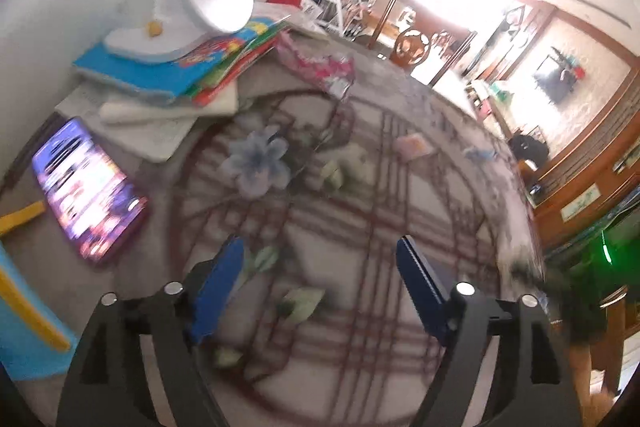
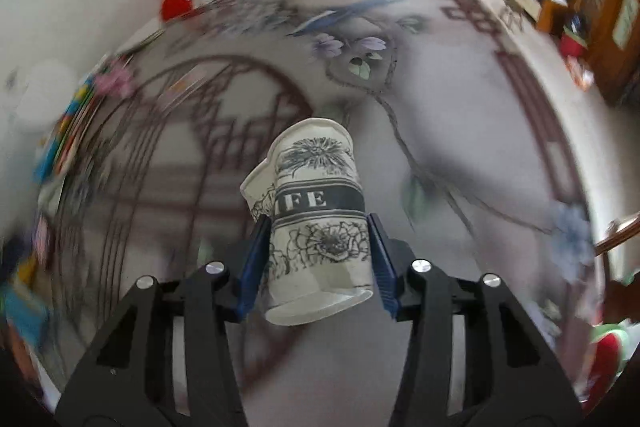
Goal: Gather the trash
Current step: 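Grasp the white paper cup on the table with the right tool, then grasp the pink wrapper with the left tool while the right tool holds the cup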
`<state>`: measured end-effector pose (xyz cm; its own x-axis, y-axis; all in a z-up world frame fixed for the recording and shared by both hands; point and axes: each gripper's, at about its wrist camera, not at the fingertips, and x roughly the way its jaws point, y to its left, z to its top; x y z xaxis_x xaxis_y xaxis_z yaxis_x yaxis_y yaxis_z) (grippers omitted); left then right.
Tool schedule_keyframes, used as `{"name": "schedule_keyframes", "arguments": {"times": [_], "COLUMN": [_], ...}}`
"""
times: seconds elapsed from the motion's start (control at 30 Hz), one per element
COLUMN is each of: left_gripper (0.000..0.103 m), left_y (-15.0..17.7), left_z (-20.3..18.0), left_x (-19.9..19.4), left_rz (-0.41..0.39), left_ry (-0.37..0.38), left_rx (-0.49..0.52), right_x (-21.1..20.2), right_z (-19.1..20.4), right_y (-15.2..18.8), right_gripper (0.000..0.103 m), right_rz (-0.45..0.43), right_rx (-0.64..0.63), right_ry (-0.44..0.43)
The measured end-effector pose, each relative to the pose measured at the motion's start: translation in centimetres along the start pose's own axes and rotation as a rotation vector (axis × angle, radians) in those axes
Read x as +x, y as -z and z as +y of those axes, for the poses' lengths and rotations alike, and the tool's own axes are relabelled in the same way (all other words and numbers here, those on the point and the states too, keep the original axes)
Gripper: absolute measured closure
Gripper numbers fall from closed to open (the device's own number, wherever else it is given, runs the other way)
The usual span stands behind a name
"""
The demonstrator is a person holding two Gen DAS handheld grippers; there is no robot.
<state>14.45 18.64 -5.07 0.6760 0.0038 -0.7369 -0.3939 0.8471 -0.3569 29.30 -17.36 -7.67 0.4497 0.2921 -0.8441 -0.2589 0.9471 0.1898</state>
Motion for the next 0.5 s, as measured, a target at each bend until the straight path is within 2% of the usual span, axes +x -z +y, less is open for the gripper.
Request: {"name": "schedule_keyframes", "arguments": {"times": [0.13, 0.17, 0.23, 0.3, 0.33, 0.37, 0.43, 0.5], "left_gripper": [0.015, 0.015, 0.015, 0.015, 0.015, 0.015, 0.015, 0.017], "left_y": [-3.7, -4.8, -6.4, -8.5, -9.2, -10.2, -11.9, -13.2], "left_z": [-2.3, -2.8, -3.3, -3.8, -4.1, -4.3, -5.0, -5.9], "left_x": [4.1, 5.8, 8.7, 12.4, 13.6, 14.9, 16.3, 17.1], "left_rz": [-0.079, -0.087, -0.076, -0.048, -0.037, -0.031, -0.067, -0.11], "left_ry": [-0.104, -0.131, -0.171, -0.23, -0.255, -0.282, -0.328, -0.391], "left_rx": [0.081, 0.104, 0.124, 0.139, 0.141, 0.139, 0.137, 0.158], "right_x": [-8.4, -10.4, -14.1, -15.5, -15.3, -14.8, -14.1, -14.1], "right_z": [-0.2, -0.2, -0.1, -0.5, -1.2, -2.1, -4.0, -4.4], "right_y": [5.0, 6.0, 9.1, 11.5, 12.0, 11.9, 11.2, 11.1], "right_gripper": [0.056, 0.056, 0.056, 0.056, 0.056, 0.056, 0.056, 0.056], "right_rz": [-0.027, -0.055, -0.133, -0.192, -0.19, -0.167, -0.144, -0.145], "right_rx": [-0.031, -0.041, -0.079, -0.091, -0.067, -0.027, 0.068, 0.077], "right_ry": [-0.117, -0.123, -0.065, 0.025, 0.052, 0.04, -0.046, -0.047]}}
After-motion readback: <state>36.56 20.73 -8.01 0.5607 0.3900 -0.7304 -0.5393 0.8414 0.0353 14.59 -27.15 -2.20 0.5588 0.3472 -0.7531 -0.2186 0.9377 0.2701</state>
